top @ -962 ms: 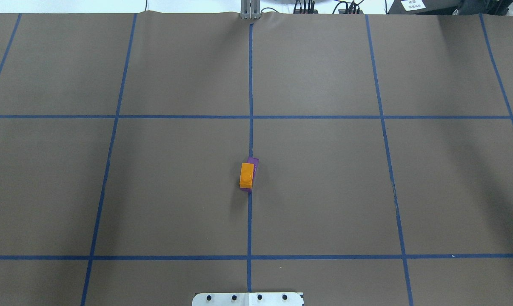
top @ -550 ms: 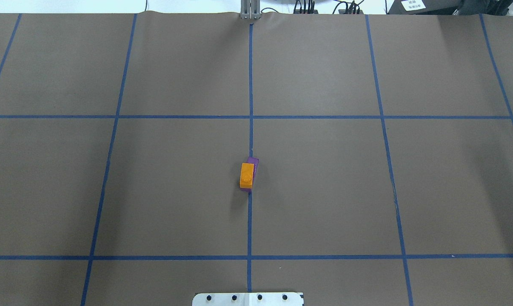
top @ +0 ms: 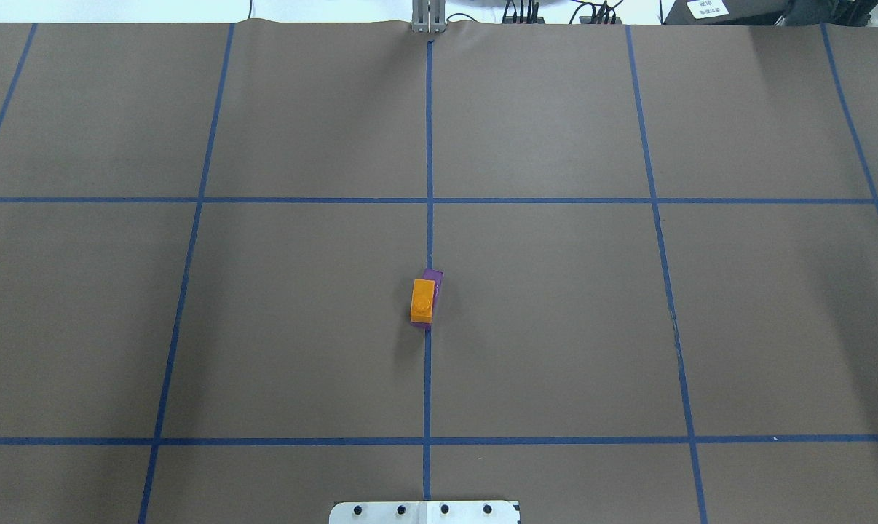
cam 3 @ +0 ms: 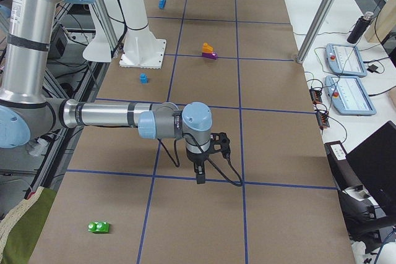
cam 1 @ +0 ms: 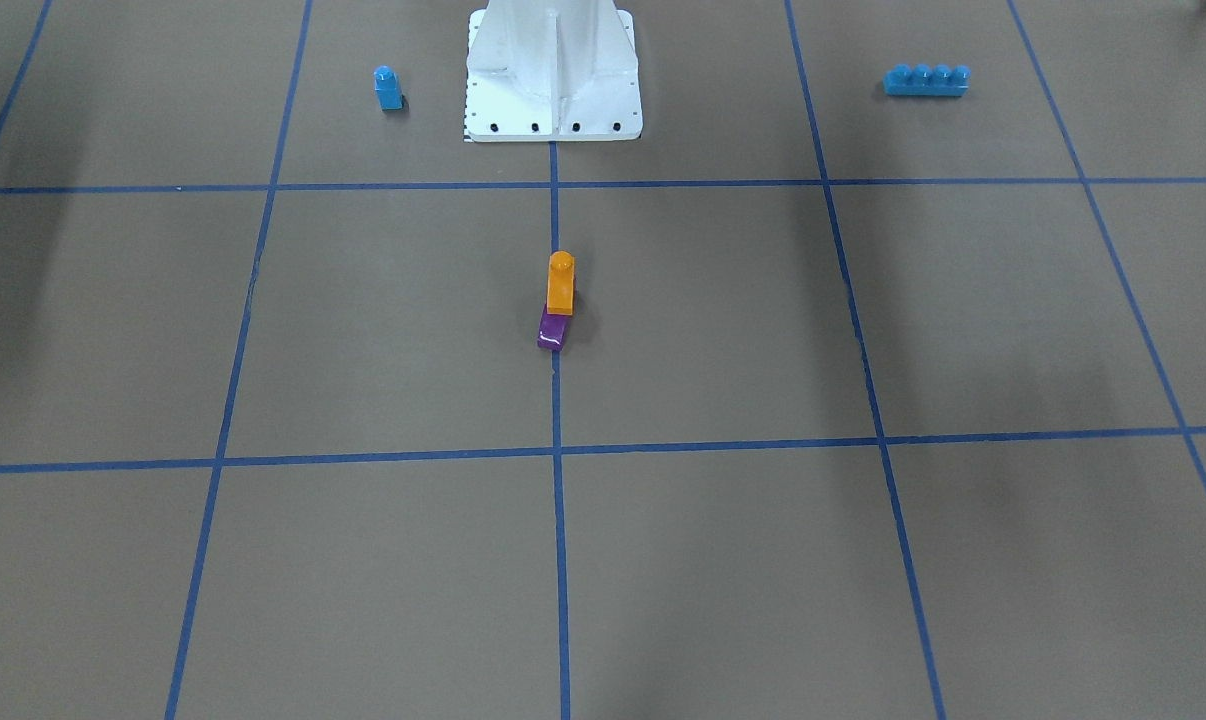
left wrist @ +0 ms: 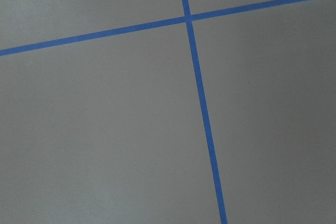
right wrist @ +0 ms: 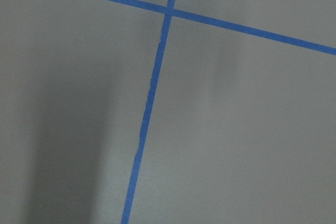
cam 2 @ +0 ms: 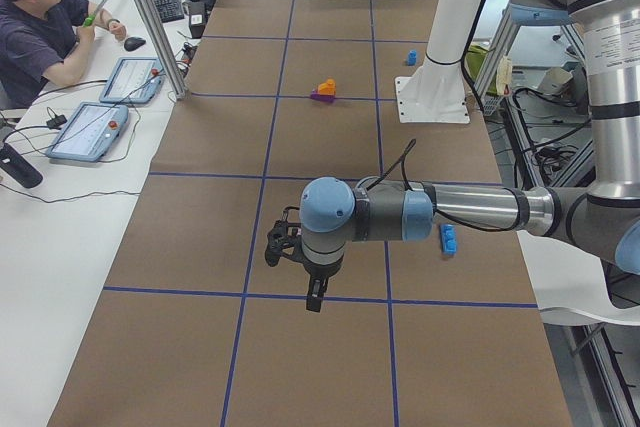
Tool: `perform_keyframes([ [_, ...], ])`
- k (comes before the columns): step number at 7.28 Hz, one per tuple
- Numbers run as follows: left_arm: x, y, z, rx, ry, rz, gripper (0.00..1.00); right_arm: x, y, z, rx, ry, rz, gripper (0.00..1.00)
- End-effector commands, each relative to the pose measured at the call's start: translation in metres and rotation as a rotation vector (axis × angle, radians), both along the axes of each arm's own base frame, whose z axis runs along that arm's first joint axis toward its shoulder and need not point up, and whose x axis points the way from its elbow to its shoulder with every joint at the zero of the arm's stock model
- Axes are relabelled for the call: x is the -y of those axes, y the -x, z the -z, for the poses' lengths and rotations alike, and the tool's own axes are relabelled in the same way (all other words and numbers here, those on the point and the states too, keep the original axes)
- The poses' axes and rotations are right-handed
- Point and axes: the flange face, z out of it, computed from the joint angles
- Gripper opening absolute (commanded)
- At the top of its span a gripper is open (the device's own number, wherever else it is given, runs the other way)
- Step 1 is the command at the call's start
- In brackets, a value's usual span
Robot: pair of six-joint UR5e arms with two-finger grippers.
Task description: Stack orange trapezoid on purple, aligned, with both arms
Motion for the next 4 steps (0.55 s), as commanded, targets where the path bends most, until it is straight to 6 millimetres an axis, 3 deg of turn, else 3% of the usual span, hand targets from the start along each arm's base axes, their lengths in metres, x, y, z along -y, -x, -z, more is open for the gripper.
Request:
perform_keyframes([
  [1,0.0002,-0.0004,0.0014,-0.001,-0.003,-0.001,1.00,0.0016,0.0005,0.0021,0.000,-0.004,-0.001,1.00],
  [4,0.0001,-0.0003,0.0005,0.000,-0.001,-0.001,1.00,0.0071,0.0008,0.0098,0.004,0.004,-0.037,1.00],
])
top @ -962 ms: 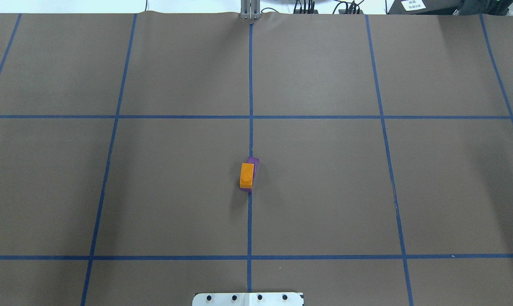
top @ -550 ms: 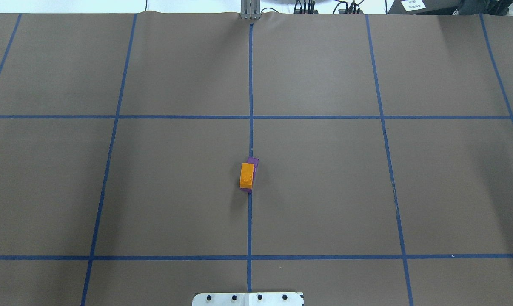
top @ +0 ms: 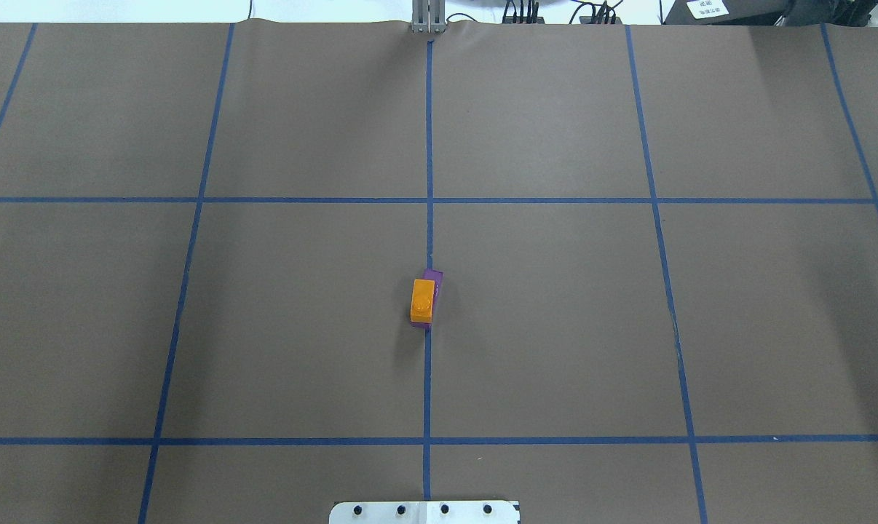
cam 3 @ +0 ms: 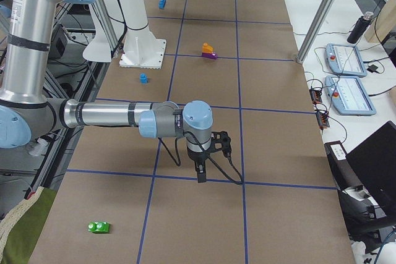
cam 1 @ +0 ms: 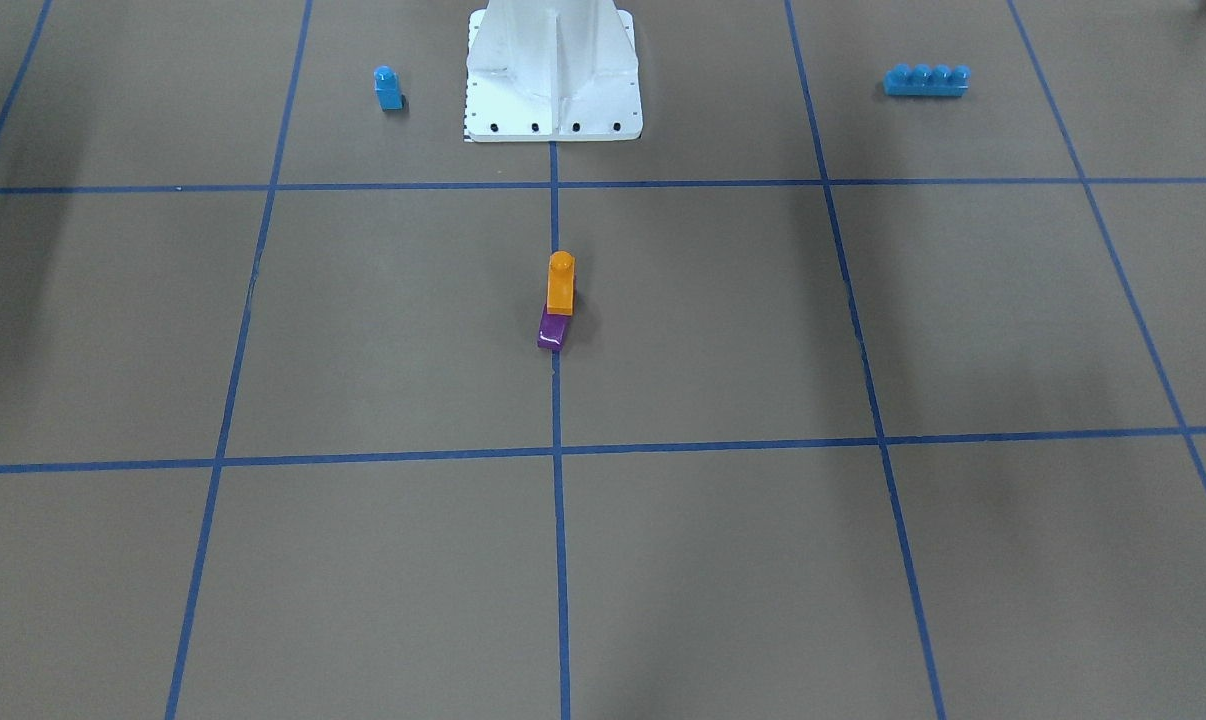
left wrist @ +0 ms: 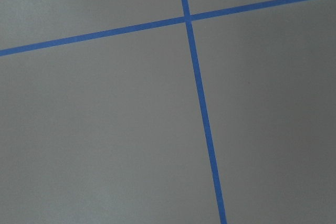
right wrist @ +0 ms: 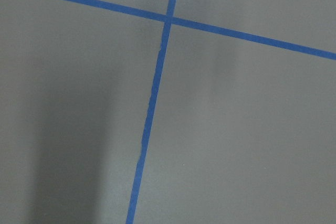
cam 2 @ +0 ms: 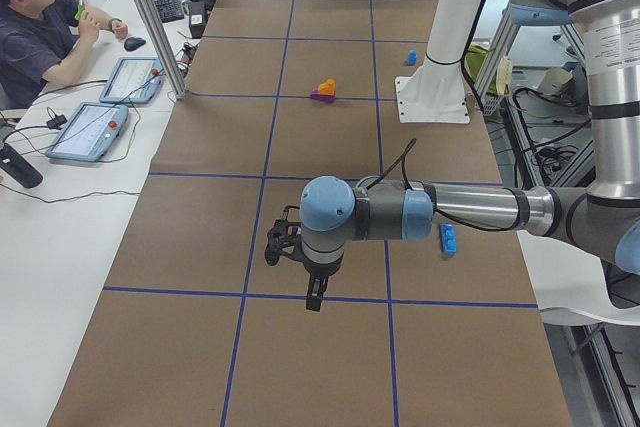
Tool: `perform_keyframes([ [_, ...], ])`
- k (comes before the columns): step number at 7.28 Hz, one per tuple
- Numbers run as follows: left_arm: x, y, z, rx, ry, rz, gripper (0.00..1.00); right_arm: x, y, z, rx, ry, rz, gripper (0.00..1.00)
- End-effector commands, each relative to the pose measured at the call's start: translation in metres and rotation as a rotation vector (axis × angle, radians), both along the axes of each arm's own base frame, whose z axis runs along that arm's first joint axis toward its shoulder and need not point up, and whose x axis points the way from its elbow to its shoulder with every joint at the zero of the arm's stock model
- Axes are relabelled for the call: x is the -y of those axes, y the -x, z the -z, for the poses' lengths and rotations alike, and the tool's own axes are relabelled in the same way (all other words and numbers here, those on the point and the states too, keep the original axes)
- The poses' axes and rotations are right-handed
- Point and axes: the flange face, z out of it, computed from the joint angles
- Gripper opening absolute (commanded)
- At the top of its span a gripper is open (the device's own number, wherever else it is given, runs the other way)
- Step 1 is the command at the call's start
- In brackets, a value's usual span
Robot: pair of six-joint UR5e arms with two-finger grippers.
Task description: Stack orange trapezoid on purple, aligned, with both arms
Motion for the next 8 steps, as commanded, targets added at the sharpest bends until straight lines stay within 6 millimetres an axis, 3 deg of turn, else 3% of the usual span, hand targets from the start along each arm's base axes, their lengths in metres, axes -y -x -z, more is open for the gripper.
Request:
perform_keyframes([
  [1,-0.0002,0.0006,-0.0011,0.000,0.002,0.001,1.00,0.0030,0.0002,0.0048,0.002,0.000,-0.015,1.00],
  [8,-0.0001,0.0000,-0.0011,0.000,0.002,0.000,1.00,0.0027,0.0024,0.0058,0.030,0.003,-0.014,1.00],
])
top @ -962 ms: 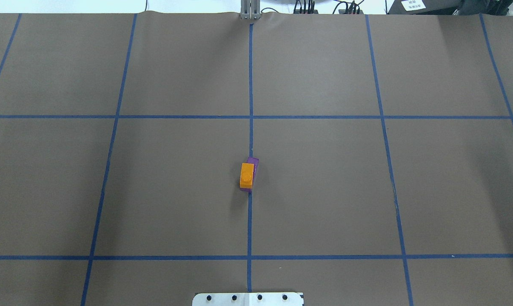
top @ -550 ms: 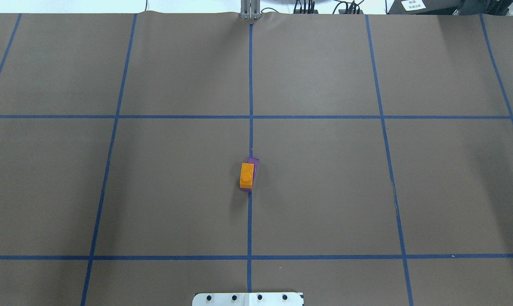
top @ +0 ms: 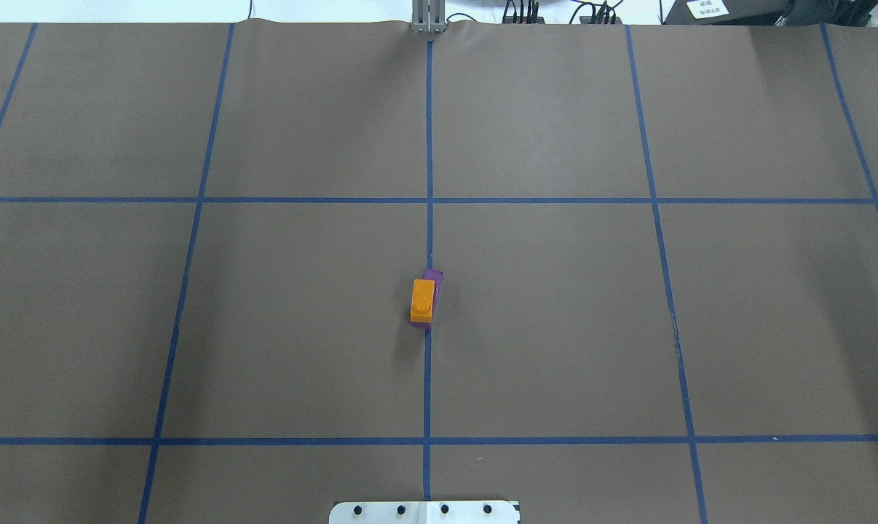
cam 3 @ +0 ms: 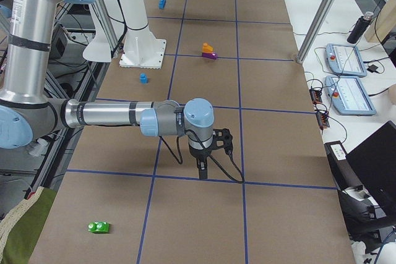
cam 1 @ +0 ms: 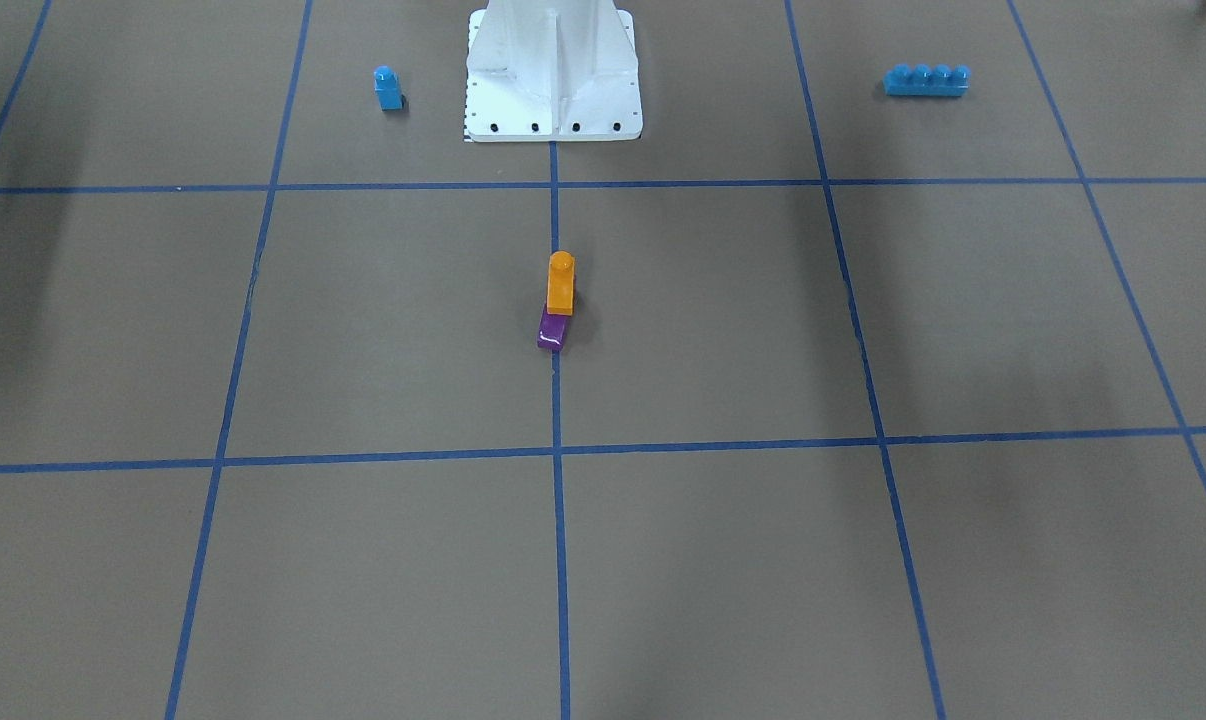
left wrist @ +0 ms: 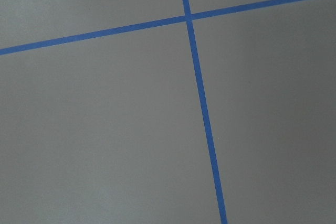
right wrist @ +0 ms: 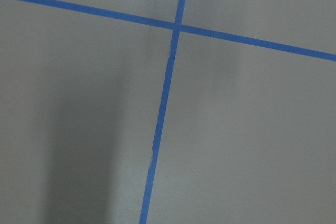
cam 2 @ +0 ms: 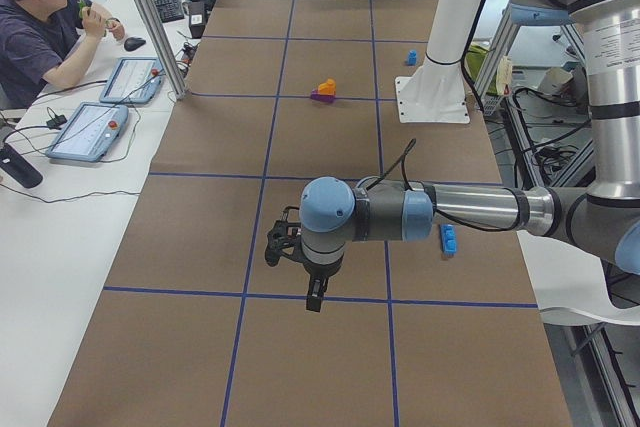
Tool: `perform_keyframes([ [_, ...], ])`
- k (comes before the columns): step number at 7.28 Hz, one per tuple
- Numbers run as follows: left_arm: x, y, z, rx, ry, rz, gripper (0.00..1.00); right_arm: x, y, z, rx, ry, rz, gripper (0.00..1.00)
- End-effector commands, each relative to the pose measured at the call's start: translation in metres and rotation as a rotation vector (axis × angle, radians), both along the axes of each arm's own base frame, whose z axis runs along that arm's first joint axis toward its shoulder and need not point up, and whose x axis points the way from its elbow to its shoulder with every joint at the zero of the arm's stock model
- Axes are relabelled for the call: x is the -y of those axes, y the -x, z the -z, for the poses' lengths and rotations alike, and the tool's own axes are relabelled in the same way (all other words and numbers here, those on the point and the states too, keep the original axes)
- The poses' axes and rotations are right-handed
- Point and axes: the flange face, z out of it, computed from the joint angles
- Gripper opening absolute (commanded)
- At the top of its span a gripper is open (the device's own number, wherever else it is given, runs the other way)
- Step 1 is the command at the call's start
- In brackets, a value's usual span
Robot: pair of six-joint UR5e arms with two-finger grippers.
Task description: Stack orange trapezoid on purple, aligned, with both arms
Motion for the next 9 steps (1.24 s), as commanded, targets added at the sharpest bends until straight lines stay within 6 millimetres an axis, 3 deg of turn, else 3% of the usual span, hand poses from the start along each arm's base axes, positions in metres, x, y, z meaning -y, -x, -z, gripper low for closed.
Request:
perform_keyframes([
  [1,-0.0001,-0.0001,-0.0006,-0.002,0.001,0.000,1.00,0.0000,0.0002,0.0008,0.003,-0.001,0.000,1.00],
  [9,0.0000,-0.0001,-0.0005,-0.002,0.000,0.000,1.00,0.0024,0.0009,0.0021,0.004,0.000,-0.018,1.00],
])
